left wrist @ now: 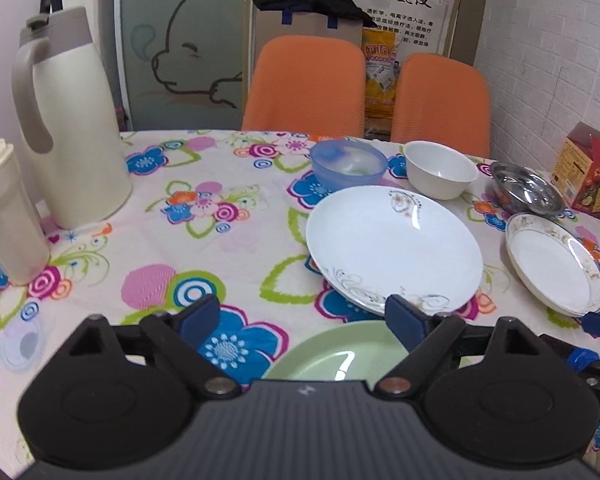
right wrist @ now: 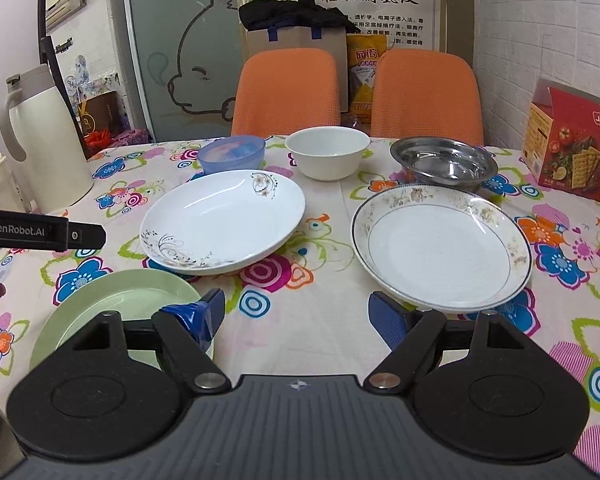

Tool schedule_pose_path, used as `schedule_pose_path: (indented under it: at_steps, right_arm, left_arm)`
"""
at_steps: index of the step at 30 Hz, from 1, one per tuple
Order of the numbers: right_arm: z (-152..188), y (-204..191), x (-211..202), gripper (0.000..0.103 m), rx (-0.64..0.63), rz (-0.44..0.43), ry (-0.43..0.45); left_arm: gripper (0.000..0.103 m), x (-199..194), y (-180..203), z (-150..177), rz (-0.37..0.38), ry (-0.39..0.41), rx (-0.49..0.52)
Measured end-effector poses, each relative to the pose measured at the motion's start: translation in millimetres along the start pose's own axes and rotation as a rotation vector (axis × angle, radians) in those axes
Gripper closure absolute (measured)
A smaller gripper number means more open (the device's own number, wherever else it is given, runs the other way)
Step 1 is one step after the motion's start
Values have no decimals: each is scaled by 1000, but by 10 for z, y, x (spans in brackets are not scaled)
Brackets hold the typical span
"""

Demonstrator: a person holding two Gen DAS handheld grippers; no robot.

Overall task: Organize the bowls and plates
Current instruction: 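Move the left tool to the rim of the floral white plate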

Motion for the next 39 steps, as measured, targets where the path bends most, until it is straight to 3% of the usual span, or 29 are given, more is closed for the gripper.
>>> schedule_pose_path:
  at_steps: [13,24,30,39]
  right_arm:
    - [-525,-21,446,37,-66,18,-27]
    - [-631,-23,659,37,-77,2,-47]
    - [-701,-14,787,37,-80,-1,-61]
    - [-832,-44,962,37,-93,-16,-64]
  left_arm:
    - [16,268,-12,-350,-56,17,48]
    - [15,529,-86,-466,-60,-23,28]
    - [15,632,-98,-543,-46,-45,39]
    - [15,901,7,-765,32,-95,84]
Point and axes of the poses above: each gripper's, at about its wrist camera, not at the fingertips, and x roughly the way its jaws point, y to its right, z to its underside, the point moved 3 cm from there along x, roughly the way its jaws point, and after that the axes turned 13 degrees about -y, right-handed, at the moved point
